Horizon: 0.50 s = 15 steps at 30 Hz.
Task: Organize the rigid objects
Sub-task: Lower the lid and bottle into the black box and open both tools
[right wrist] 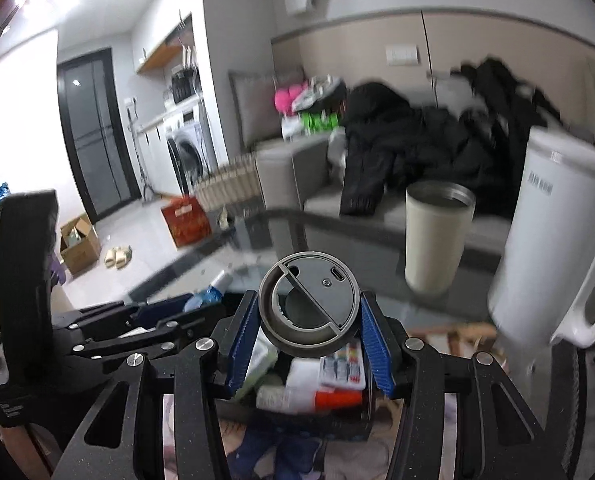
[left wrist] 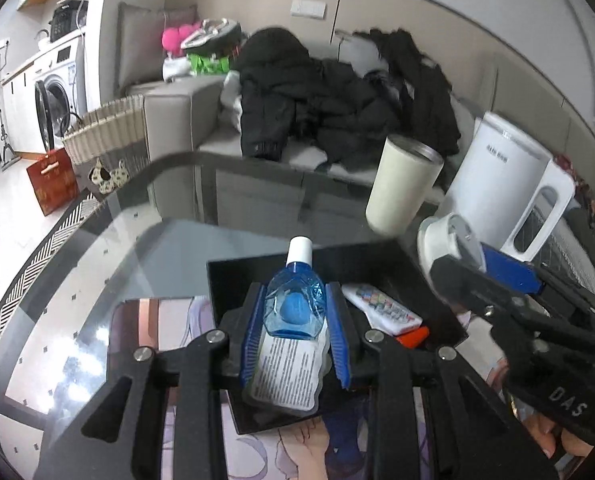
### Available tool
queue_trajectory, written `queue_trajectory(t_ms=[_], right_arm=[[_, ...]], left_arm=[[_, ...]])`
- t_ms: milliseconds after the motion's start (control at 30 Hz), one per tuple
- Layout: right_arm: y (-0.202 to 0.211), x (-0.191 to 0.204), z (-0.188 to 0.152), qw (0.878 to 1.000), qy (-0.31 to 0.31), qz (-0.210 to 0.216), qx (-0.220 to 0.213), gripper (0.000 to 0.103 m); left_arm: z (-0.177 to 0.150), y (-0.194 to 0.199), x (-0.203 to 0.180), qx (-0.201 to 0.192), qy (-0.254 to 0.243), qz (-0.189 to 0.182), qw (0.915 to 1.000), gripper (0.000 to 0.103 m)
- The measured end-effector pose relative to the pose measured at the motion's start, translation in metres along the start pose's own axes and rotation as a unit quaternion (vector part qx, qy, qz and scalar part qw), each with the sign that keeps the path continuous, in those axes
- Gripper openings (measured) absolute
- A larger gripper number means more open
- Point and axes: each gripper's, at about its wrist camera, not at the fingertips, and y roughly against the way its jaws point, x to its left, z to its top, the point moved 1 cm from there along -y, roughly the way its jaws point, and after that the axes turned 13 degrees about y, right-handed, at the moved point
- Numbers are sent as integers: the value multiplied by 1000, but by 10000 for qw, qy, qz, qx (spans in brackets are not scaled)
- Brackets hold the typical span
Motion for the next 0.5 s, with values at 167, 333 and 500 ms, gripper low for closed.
queue_trajectory(t_ms=[167,333,500], right_arm=[[-29,-4,-14,9969,-194,263,715,50],[-41,-2,-20,9940,-162,396,1009,50],[-48,-3,-26,9908,-228,486,1246,50]], left_arm=[[-8,-14,0,442,52,68,9990,29],[-13,-23,-1,673,24,126,9977,29],[-16,-26,1,776,2,178,9968,29]])
